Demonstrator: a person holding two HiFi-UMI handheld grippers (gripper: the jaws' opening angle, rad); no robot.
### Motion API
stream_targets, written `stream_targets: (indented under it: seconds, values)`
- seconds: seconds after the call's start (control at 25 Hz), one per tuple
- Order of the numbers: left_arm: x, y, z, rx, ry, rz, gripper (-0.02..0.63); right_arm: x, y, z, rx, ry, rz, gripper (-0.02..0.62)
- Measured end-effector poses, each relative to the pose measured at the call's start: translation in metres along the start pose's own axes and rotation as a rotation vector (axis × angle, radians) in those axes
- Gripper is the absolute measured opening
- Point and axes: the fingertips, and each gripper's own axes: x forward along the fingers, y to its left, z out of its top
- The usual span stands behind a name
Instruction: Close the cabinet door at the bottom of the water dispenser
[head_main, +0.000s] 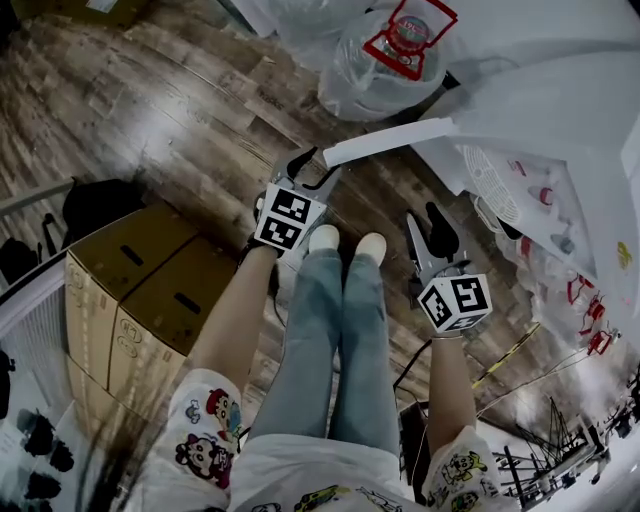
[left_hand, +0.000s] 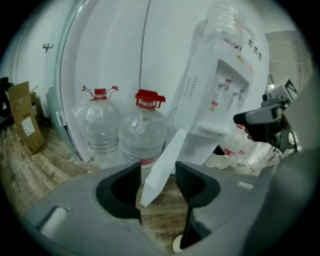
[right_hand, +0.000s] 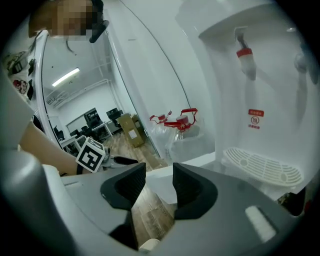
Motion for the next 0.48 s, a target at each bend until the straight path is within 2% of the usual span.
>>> stream_targets:
  seconds: [0.28, 0.48]
  values:
    - [0.028, -0.003, -0.034, 0.127, 0.126, -0.090, 0.256, 0.020, -0.003, -0.016, 0.020, 0.012, -0.003, 0.167]
    - [0.047, 0.000, -0.044, 0.158, 0.187, -0.124, 0.261, 0.026, -0.004, -0.029, 0.043, 0.032, -0.015, 0.167]
